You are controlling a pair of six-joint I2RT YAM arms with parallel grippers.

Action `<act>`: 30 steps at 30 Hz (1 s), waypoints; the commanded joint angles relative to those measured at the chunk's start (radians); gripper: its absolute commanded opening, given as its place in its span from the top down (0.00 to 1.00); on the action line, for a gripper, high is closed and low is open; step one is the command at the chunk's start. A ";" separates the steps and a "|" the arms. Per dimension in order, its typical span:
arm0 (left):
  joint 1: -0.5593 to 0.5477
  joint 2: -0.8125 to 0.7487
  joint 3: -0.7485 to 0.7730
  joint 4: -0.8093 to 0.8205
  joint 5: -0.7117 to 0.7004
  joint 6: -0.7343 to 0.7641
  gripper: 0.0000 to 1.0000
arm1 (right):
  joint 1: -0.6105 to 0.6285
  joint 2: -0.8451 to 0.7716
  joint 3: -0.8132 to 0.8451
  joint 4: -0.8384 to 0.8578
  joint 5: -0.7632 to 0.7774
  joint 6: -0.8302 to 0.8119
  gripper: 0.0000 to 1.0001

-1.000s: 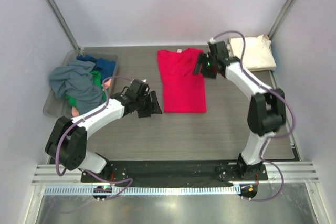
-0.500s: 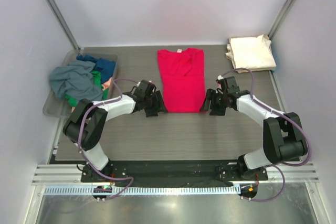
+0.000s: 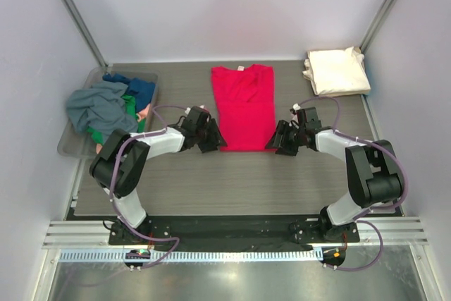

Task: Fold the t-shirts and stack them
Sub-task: Fold the tshirt

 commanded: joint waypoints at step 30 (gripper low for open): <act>-0.046 0.027 -0.231 0.214 -0.022 -0.117 0.90 | -0.033 0.002 -0.097 0.143 -0.040 0.047 0.99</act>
